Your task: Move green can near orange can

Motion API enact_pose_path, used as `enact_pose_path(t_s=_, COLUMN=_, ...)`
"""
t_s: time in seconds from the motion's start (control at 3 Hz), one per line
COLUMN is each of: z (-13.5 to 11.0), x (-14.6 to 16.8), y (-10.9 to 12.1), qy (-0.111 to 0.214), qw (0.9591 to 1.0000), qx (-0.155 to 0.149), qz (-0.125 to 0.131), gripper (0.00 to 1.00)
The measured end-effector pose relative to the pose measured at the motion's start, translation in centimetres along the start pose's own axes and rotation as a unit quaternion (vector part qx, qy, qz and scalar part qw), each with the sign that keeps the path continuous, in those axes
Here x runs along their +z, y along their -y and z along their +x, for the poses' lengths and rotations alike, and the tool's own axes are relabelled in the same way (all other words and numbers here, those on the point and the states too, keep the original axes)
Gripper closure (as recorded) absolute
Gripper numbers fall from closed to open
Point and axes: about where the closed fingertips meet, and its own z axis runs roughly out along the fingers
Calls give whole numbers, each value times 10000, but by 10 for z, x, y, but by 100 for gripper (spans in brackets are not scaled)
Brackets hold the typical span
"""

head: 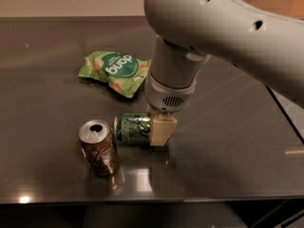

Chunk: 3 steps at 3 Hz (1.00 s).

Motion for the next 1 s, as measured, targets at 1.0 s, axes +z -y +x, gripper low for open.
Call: enact_pose_path(t_s=1.0, z=-4, x=13, y=-8, qy=224, qw=9994, qx=31, qz=-269, gripper=0)
